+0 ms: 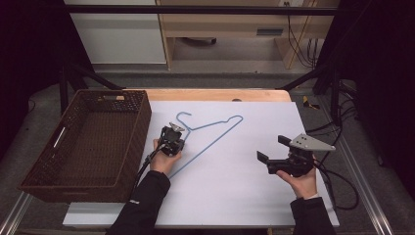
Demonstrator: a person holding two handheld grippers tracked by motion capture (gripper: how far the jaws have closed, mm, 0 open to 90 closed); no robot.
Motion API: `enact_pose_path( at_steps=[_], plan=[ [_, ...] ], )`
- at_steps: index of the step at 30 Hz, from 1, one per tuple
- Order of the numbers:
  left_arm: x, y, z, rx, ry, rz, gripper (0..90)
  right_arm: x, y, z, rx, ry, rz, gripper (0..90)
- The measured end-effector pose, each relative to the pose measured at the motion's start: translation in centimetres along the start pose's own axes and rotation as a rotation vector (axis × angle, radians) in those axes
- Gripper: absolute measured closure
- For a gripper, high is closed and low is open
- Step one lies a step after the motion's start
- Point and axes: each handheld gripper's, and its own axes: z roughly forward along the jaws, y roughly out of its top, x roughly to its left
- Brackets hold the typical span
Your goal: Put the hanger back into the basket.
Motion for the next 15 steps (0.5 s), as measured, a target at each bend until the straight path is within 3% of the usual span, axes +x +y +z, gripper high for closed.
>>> enact_pose_path(
  at_steps=[15],
  plan=[
    [-0.3, 0.3, -2.3, -0.077, 0.009, 0.011, 86.9, 0.3, -0.2, 1.6, 0.031, 0.012, -0.008, 4.0]
  ],
)
